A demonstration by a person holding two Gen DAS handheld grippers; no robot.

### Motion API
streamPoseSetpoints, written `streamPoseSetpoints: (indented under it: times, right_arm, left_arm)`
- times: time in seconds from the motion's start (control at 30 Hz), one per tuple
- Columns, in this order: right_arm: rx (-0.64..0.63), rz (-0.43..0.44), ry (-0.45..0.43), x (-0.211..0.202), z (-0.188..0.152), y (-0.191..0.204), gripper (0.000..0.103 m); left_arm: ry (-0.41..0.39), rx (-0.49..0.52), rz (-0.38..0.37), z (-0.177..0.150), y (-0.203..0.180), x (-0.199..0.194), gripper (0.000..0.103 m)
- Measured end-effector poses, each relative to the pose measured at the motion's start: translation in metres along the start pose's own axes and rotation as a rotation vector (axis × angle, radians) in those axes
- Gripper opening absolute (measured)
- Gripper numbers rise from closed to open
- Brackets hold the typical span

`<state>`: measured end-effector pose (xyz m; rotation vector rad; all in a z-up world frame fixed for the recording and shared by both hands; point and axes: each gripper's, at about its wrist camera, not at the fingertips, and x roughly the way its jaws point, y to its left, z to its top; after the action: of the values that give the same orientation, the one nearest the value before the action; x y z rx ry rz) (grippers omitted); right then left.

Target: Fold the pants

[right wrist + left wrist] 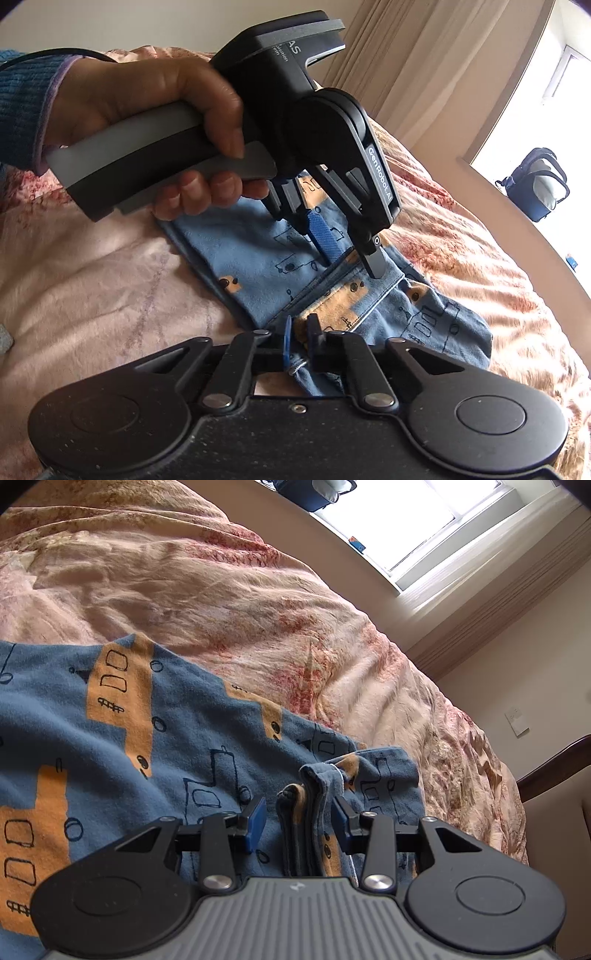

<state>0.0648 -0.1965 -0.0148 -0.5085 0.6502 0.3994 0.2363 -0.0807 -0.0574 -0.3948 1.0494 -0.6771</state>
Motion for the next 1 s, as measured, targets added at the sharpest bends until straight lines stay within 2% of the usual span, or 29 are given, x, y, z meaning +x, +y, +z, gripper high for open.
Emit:
streamPoseSetpoints:
  times: [0.17, 0.3, 0.37, 0.43, 0.53, 0.73, 0.83, 1.0]
  right_arm:
    - [0.037, 0.04, -0.022, -0.02, 0.002, -0.009, 0.005]
    - [0.034, 0.052, 0.013, -0.017, -0.001, -0.008, 0.005]
    - [0.027, 0.065, 0.015, -0.014, -0.001, -0.006, 0.011]
    - [0.042, 0.098, -0.001, -0.016, -0.001, -0.007, 0.023]
    - [0.054, 0.087, 0.005, -0.015, -0.001, -0.007, 0.029]
    - [0.058, 0.072, 0.036, -0.003, -0.001, -0.001, 0.029]
    - [0.075, 0.077, 0.035, -0.004, -0.001, -0.004, 0.019]
    - [0.134, 0.098, 0.035, -0.006, -0.001, -0.014, 0.013]
  left_arm:
    - [0.002, -0.01, -0.005, 0.0, 0.001, 0.0, 0.044]
    - [-0.001, -0.013, -0.002, 0.0, 0.002, 0.0, 0.044]
    - [-0.003, -0.001, 0.009, -0.002, -0.001, 0.0, 0.042]
    - [-0.005, 0.004, 0.018, -0.002, -0.002, 0.0, 0.041]
    - [-0.008, 0.003, 0.023, -0.002, -0.001, 0.001, 0.041]
    - [-0.02, 0.053, 0.069, -0.005, -0.01, 0.002, 0.037]
    - [-0.023, 0.066, 0.08, -0.005, -0.011, 0.002, 0.036]
    - [-0.023, 0.088, 0.086, -0.006, -0.014, 0.002, 0.03]
